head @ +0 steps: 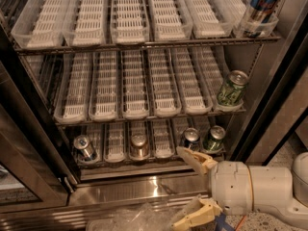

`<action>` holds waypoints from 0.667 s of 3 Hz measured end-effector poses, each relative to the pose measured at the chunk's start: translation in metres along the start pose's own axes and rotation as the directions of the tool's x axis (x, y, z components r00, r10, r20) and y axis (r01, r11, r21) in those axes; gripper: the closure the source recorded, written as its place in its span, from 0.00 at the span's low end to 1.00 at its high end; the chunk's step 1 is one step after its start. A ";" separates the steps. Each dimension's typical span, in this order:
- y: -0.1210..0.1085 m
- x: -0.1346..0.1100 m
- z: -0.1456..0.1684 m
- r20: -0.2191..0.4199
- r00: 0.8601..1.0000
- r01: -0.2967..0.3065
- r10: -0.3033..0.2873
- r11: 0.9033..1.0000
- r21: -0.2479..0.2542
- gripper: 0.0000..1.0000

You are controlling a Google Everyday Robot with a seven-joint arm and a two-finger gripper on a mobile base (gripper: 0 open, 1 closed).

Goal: Pick orange can from bottom shelf of fridge

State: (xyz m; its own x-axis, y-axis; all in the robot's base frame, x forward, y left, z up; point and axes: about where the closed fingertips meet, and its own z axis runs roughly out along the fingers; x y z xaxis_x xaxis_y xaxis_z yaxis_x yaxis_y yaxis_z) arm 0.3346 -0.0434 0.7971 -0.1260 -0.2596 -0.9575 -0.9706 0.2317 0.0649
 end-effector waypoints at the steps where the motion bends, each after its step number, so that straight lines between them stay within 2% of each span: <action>1: 0.000 0.000 0.000 -0.001 1.000 0.001 -0.001 1.000 0.004 0.00; 2: -0.006 0.009 0.014 0.025 0.999 0.021 -0.024 0.994 0.109 0.00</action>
Offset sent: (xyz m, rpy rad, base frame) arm 0.0228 0.0209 -0.0420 0.0352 -0.1780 -0.3335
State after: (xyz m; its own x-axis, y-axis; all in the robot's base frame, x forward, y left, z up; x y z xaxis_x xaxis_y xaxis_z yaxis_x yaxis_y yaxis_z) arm 0.3421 -0.0341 0.7839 -0.0973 -0.2414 -0.9655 -0.9451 0.3265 0.0136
